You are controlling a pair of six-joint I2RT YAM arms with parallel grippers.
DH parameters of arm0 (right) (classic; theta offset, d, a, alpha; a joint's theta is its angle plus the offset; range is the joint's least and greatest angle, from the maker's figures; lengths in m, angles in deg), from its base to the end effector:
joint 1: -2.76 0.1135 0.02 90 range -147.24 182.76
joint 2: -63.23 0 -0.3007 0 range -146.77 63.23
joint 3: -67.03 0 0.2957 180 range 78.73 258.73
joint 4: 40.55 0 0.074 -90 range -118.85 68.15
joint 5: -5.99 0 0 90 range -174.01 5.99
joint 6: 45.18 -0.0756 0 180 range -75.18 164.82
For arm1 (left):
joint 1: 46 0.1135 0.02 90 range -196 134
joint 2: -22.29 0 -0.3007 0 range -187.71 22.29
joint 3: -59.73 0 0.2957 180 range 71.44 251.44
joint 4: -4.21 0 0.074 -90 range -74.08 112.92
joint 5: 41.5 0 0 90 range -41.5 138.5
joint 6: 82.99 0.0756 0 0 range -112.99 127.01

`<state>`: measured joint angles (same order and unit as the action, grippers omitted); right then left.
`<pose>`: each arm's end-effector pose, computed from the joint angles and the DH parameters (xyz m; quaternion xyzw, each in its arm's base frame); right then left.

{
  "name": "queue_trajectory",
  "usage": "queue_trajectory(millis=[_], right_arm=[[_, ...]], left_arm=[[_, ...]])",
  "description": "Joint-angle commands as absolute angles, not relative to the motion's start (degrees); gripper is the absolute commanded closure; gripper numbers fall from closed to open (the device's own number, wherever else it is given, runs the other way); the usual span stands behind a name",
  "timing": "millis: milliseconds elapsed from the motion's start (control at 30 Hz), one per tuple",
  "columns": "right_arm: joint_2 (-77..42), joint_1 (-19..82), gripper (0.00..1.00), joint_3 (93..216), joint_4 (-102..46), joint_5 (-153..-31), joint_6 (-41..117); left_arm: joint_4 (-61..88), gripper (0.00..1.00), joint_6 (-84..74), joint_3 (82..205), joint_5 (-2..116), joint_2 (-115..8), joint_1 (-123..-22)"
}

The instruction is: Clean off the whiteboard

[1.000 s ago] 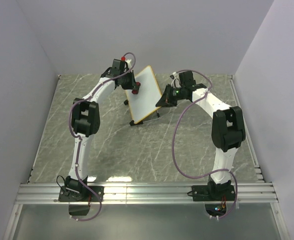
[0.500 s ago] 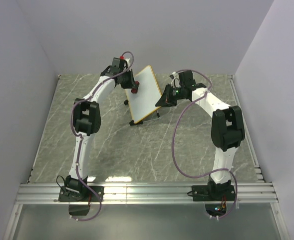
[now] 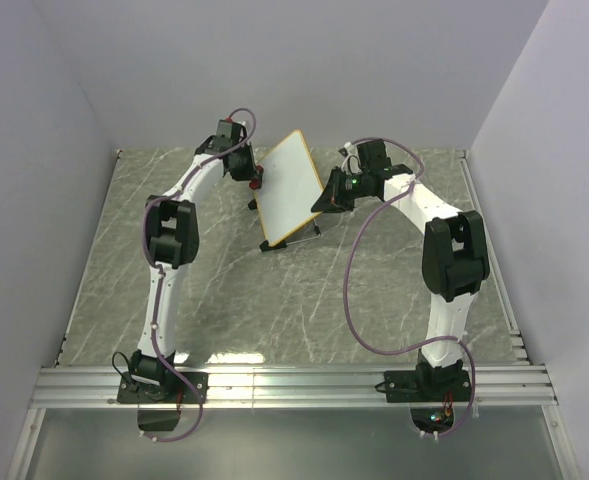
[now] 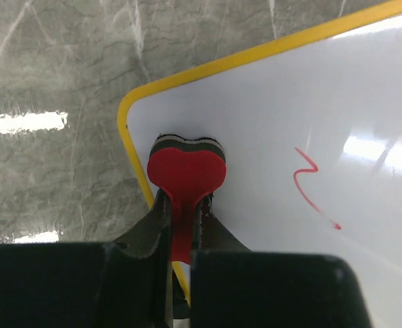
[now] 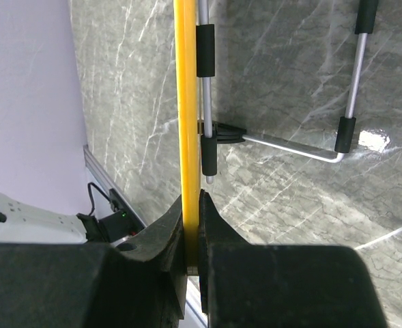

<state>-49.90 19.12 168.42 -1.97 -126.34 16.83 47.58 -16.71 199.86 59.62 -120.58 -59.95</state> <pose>0.4756 0.1927 0.2299 -0.0330 0.8851 0.4340 0.1649 0.6349 -0.1727 0.1741 -0.0425 0.9229 -0.2051 0.3230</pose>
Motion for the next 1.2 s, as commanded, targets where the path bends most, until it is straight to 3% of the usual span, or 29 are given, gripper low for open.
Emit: queue_trajectory(millis=[0, 300, 500, 1167], right_arm=[[-51.0, 20.5, 1.0, 167.8, -1.5, -125.1, 19.8], [-49.7, 21.7, 1.0, 165.0, -2.3, -125.1, 21.3], [-48.4, 22.6, 1.0, 163.6, -0.2, -124.2, 22.4], [-46.6, 26.1, 1.0, 162.0, 2.8, -120.0, 22.1]], left_arm=[[46.9, 1.0, -17.2, 195.1, 61.3, -116.3, -60.8], [40.1, 1.0, -19.4, 198.0, 78.8, -115.2, -66.6], [40.6, 1.0, -20.1, 201.5, 77.2, -116.7, -70.3], [44.9, 1.0, -20.1, 201.3, 66.1, -128.4, -62.2]])
